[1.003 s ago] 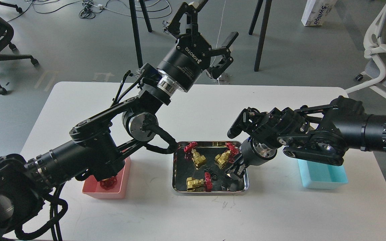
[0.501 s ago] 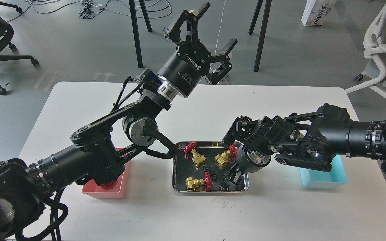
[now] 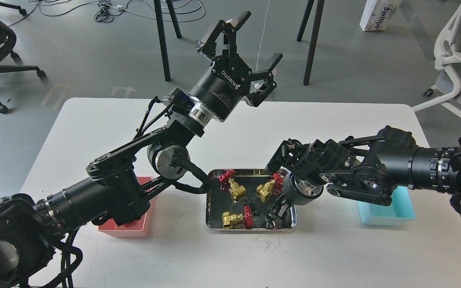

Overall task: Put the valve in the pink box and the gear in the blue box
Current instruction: 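Grasp a small dark gear on the tray with the right gripper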

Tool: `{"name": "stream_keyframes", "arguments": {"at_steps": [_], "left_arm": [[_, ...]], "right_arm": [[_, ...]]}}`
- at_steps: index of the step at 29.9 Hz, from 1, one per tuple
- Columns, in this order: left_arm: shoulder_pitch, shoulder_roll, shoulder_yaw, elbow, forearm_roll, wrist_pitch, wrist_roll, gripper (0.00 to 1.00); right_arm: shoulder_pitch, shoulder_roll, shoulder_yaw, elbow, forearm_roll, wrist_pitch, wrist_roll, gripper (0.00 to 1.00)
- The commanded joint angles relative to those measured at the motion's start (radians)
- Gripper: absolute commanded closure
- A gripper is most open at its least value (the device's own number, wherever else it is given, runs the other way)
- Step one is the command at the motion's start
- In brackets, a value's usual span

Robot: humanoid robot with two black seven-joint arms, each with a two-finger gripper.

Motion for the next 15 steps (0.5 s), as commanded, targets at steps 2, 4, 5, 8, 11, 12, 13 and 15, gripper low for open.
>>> {"name": "stream_keyframes", "arguments": {"at_steps": [2,4,5,8,11,12,13,15], "left_arm": [[0.009,0.0,0.0,0.002,0.001,-0.002,0.0,0.01],[0.01,0.0,0.002,0.004,0.003,-0.002,0.0,0.01],[0.01,0.0,0.0,0.004,0.009,0.0,0.0,0.01],[0.012,-0.001,0.0,0.004,0.027,0.0,0.0,0.01],[0.012,-0.001,0.0,0.004,0.028,-0.002,0.0,0.01],[0.012,-0.001,0.0,0.007,0.028,0.0,0.0,0.01],[0.012,-0.003,0.0,0.01,0.028,0.0,0.0,0.01],[0.012,-0.003,0.0,0.013,0.028,-0.002,0.0,0.01]], "right_arm": [[-0.008,0.003,0.006,-0.016,0.001,0.0,0.0,0.56],[-0.009,0.003,0.006,-0.017,0.001,0.0,0.0,0.56],[-0.009,0.003,0.006,-0.017,0.001,0.0,-0.002,0.56],[-0.011,0.008,0.006,-0.02,0.001,0.0,0.0,0.58],[-0.015,0.012,0.007,-0.022,0.001,0.0,0.0,0.6],[-0.015,0.012,0.009,-0.023,0.003,0.0,0.0,0.6],[-0.015,0.012,0.009,-0.023,0.003,0.0,0.0,0.61],[-0.015,0.012,0.009,-0.023,0.006,0.0,0.0,0.61]]}}
